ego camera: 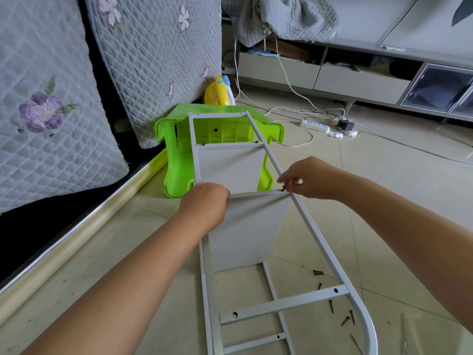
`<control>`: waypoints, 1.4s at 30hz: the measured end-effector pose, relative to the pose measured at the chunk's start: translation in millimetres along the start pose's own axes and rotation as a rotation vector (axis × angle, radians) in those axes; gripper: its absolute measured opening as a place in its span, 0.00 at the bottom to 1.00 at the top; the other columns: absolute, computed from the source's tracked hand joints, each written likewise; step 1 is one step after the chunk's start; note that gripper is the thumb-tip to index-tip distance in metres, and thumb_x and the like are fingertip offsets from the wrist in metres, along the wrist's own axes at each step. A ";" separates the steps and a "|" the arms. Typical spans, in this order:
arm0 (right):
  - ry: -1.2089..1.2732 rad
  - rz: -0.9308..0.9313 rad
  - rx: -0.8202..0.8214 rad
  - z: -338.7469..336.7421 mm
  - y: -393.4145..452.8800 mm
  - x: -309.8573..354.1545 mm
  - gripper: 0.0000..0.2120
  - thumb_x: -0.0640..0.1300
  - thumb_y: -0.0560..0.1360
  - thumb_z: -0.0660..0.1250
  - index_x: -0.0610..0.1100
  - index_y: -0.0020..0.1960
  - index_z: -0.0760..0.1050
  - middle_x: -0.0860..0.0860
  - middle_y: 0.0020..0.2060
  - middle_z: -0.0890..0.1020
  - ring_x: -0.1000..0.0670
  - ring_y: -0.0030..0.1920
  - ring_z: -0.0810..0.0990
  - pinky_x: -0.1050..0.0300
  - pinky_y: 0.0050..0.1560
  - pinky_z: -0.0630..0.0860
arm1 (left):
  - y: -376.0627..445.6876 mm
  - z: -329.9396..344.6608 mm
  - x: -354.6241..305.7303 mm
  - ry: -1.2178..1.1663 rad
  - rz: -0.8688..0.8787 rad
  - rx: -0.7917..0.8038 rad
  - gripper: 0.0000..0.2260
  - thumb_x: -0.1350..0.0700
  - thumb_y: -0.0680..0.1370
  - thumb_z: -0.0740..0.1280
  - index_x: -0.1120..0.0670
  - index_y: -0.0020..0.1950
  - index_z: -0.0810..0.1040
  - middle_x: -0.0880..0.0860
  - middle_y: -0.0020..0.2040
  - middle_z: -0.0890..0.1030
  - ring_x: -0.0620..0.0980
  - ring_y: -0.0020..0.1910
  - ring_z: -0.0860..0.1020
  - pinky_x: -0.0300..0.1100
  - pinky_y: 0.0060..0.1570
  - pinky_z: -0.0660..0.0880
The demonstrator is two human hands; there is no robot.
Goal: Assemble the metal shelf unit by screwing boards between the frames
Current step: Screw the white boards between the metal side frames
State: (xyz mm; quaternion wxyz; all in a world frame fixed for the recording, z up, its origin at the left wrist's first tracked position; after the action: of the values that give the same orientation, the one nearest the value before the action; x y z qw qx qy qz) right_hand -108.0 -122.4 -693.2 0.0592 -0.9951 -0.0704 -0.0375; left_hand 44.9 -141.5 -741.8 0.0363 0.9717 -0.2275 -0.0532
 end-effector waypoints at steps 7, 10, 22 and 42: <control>-0.105 -0.007 -0.012 5.5 1.0 7.7 0.12 0.42 0.78 0.60 0.43 0.58 0.78 0.47 0.54 0.80 0.47 0.57 0.75 0.54 0.58 0.71 | -1.6 0.4 -0.8 0.004 -0.005 0.021 0.07 0.61 0.79 0.57 0.58 0.48 0.75 0.58 0.49 0.77 0.59 0.52 0.74 0.41 0.39 0.63; -0.197 0.036 0.016 8.3 2.1 5.0 0.13 0.48 0.78 0.59 0.42 0.56 0.77 0.45 0.53 0.79 0.44 0.55 0.76 0.52 0.54 0.74 | -3.2 -2.0 -2.5 0.006 -0.011 0.034 0.07 0.60 0.79 0.57 0.57 0.46 0.74 0.58 0.49 0.77 0.59 0.52 0.74 0.42 0.39 0.64; 0.450 0.212 -0.164 9.4 -25.3 -34.3 0.13 0.39 0.78 0.55 0.35 0.52 0.77 0.41 0.46 0.82 0.43 0.45 0.79 0.54 0.50 0.74 | -8.4 -8.1 -40.9 0.180 0.014 0.048 0.10 0.57 0.80 0.56 0.58 0.57 0.73 0.57 0.58 0.76 0.58 0.57 0.75 0.45 0.52 0.68; 0.045 0.834 0.984 356.3 -257.7 -154.2 0.17 0.45 0.74 0.63 0.42 0.61 0.74 0.47 0.60 0.77 0.46 0.59 0.77 0.53 0.60 0.74 | -5.1 25.6 -83.9 0.177 -0.149 0.160 0.29 0.50 0.82 0.50 0.67 0.74 0.42 0.63 0.76 0.46 0.59 0.75 0.42 0.49 0.73 0.42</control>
State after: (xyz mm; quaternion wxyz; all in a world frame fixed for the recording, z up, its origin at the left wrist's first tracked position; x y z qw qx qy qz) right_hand -273.8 153.9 -1029.8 0.5198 -0.7943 0.3144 0.0047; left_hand -30.7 -100.8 -760.4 -0.0254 0.9866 -0.1539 0.0486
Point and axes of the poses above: each hand's wrist, its own y-axis towards the middle knuckle, its own z-axis out of the palm, x = y × z, the point moved 9 cm from there along y, towards the middle knuckle
